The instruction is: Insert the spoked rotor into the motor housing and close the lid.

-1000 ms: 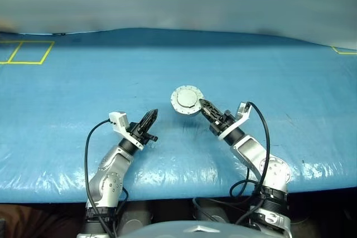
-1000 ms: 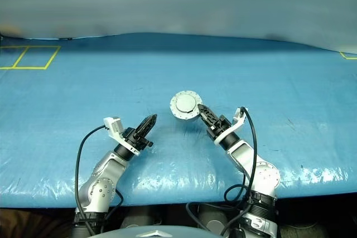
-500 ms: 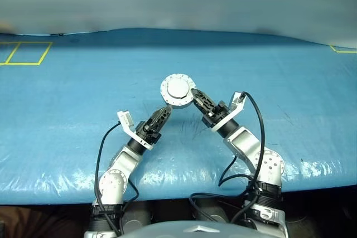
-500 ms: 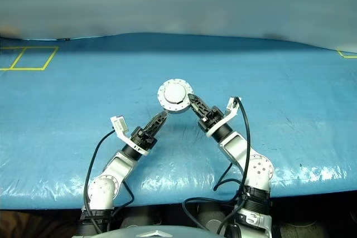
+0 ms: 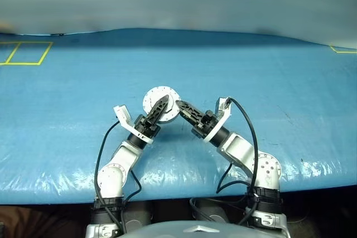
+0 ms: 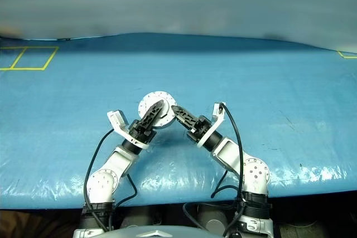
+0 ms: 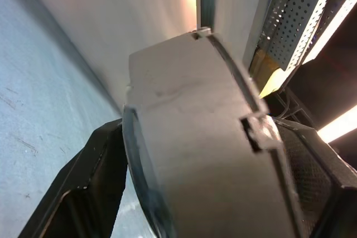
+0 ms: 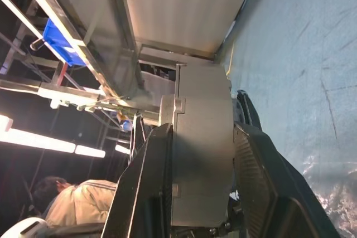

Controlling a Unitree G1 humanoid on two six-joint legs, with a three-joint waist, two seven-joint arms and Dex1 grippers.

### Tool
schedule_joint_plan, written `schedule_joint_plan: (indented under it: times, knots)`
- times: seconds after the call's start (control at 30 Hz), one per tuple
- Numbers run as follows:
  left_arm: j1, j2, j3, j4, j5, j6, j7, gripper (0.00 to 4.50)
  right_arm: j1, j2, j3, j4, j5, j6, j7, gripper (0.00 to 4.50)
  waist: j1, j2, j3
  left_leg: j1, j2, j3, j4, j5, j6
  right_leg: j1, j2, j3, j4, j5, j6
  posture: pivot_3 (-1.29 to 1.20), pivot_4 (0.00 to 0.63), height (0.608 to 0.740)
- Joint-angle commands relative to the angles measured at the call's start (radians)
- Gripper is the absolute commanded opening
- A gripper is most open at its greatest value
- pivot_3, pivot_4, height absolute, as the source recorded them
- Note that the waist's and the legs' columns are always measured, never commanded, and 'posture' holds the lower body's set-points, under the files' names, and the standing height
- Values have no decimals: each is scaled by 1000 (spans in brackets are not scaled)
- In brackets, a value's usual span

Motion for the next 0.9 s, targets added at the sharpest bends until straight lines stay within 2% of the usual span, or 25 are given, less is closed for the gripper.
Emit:
schedule_joint_plan:
  times: [0.03, 0.13, 0.37, 0.67, 0.9]
  knots:
    - [-4, -67, -26, -4, 28, -50, -24, 3703, -15, 3, 15, -73, 66, -13, 32, 1195, 1, 0, 0, 0, 0, 0, 0, 0, 0, 0, 0, 0, 0, 0, 0, 0, 150, 740]
    - [2, -74, -29, -1, 23, -60, -33, 3125, -13, -2, 19, -74, 61, -25, 30, 1195, 0, 0, 0, 0, 0, 0, 0, 0, 0, 0, 0, 0, 0, 0, 0, 0, 150, 740]
    - [7, -77, -21, 21, -14, -32, 51, 3030, -15, 0, 22, -62, -17, -88, 44, 1195, 0, 0, 0, 0, 0, 0, 0, 0, 0, 0, 0, 0, 0, 1, 2, 0, 150, 740]
    - [-5, -99, 17, 44, -39, -80, 130, 2997, -34, 0, 23, -45, -86, -152, 29, 4193, -2, 0, 0, 0, 0, 0, 1, 0, 0, 0, 0, 0, 0, 1, 2, 0, 150, 740]
    - [-84, -140, 83, 113, -8, -219, 255, 2997, -54, -9, 5, -17, -184, -235, 14, 4193, 4, 0, 0, 0, 0, 0, 1, 0, 0, 0, 0, 0, 0, 2, 3, 0, 150, 740]
